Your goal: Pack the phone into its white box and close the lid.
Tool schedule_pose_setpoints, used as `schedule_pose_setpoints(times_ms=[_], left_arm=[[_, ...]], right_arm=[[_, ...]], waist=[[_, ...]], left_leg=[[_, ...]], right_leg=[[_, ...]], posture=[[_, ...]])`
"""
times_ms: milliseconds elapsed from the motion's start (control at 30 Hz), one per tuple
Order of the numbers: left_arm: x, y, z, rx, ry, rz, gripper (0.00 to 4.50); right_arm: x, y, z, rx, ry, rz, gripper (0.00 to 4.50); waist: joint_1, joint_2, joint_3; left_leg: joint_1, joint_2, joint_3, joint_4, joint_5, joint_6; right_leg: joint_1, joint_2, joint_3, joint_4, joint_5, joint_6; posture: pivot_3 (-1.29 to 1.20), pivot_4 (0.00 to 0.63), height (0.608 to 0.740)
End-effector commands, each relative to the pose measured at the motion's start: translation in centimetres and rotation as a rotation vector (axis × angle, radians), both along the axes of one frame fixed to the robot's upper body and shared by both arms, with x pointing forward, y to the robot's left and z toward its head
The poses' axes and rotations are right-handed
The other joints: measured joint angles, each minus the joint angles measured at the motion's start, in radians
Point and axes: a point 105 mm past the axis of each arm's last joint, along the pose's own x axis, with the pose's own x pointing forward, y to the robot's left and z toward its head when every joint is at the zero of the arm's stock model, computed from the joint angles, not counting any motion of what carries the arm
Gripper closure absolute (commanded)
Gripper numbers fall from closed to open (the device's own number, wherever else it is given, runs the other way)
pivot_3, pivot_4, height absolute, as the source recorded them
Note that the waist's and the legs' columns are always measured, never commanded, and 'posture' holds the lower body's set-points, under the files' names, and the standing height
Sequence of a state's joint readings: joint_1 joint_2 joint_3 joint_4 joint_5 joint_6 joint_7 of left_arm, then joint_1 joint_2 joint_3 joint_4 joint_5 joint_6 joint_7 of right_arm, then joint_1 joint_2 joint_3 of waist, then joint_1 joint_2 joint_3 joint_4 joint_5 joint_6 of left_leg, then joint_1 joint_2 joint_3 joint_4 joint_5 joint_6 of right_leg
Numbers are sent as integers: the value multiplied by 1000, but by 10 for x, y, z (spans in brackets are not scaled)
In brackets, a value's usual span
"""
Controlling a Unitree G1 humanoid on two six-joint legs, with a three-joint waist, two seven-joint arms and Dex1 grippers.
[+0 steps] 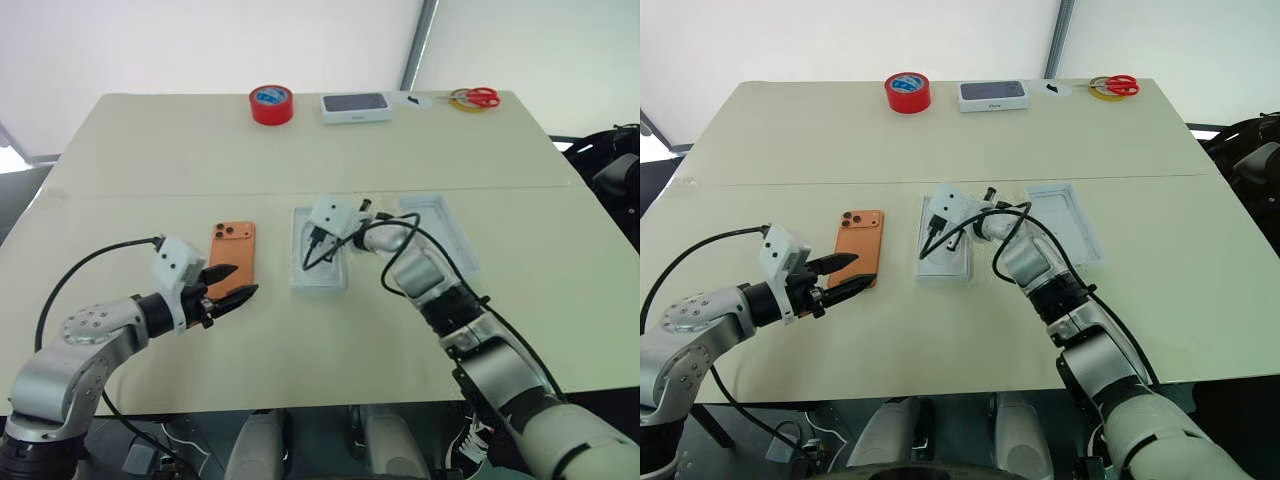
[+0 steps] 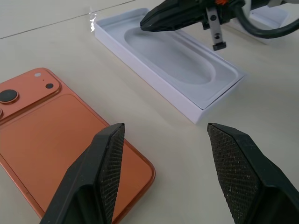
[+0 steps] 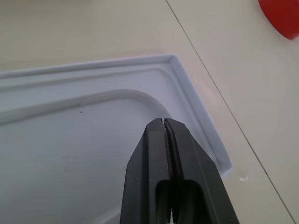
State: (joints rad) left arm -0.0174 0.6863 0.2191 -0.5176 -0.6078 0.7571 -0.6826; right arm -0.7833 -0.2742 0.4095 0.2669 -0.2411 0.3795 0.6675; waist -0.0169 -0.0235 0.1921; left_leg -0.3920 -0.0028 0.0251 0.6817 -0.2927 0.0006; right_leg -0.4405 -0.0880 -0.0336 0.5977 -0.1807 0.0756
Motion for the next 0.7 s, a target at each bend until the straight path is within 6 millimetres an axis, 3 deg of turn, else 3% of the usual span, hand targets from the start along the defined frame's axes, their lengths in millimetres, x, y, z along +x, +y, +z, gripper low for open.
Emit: schedule_pose_setpoints(times_ms=[33,133,300,533,700], left_arm=[[0,-1,14,-12,-56,-11,1557],[-3,-5,14,-15,-45,-48,1557],[-9,-13,14,-19,-32,-111,1557],[-12,-14,14,-19,-31,-123,1557],[-12,-15,13,-20,-34,-116,1557]], right_arm=[[-18,9,10,-8,3,98,4445],[-24,10,0,-40,32,106,4445],[-6,2,-12,-76,17,-29,4445],[17,-8,-11,-101,-74,-146,4445],[20,-7,-9,-100,-92,-145,4445]], waist=[[0,0,0],[1,0,0],[1,0,0],[2,0,0],[2,0,0]], left_leg=[[0,0,0,0,0,0],[0,0,0,0,0,0],[0,0,0,0,0,0],[0,0,0,0,0,0],[0,0,0,0,0,0]], right_leg=[[0,0,0,0,0,0],[0,0,0,0,0,-1],[0,0,0,0,-1,-1],[0,0,0,0,-1,-1],[0,0,0,0,-1,-1]], posture=[[0,150,736],[0,150,736],[0,150,736],[0,150,736],[0,150,736]])
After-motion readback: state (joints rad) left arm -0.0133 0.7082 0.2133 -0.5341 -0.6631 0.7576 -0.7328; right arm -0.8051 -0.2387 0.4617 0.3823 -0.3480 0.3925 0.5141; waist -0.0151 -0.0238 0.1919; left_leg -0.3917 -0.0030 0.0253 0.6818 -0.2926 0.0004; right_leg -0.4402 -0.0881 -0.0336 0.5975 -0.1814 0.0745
